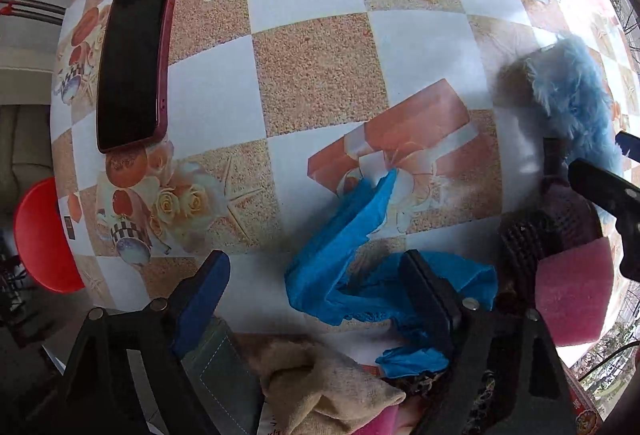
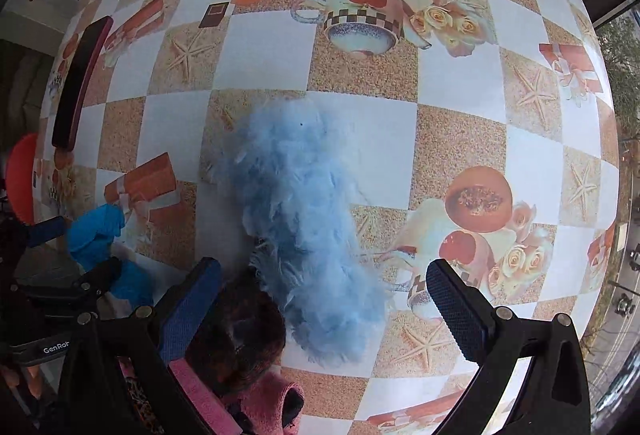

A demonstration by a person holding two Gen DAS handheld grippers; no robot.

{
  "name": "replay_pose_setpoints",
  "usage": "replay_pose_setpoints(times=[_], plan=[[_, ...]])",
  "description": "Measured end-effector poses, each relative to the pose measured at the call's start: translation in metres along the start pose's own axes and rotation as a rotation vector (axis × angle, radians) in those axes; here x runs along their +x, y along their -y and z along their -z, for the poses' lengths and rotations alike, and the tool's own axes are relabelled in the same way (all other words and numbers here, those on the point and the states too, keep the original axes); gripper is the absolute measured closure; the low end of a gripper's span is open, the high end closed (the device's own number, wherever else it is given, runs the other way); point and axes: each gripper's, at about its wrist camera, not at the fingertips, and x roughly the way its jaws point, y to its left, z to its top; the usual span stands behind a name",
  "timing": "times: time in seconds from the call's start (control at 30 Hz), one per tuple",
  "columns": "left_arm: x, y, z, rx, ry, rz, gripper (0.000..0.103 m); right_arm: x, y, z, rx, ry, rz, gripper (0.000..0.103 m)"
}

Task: Organize soft objects
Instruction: 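Grasp the light-blue boa with the right tool while the left grasps another blue cloth, then carry the boa and blue cloth in both tools over the white box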

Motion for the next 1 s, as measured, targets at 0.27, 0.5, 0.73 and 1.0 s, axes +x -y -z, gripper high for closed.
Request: replay_pose_setpoints(times=[0.27, 0.5, 0.73, 1.0], plan=[[0.01, 0.003, 0.002, 0.002, -0.062, 0.108, 0.078, 0.014, -0.018, -0.002, -0.069, -0.026, 0.046, 0.036], [-0.015, -0.004, 0.022, -0.037, 0.051, 0.125, 0.085, -0.016, 0.006, 0.003, 0.039, 0.061, 0.0, 0.078], [-0.088, -0.013, 0.057, -0.018, 0.254, 0.087, 0.085, -0.071, 0.029, 0.033, 0.128, 0.144, -0.059, 0.078], [-0.162, -0.009, 0.095, -0.039, 0.465, 0.04, 0.085, -0.115, 0.024, 0.069, 0.18, 0.194, -0.127, 0.077]])
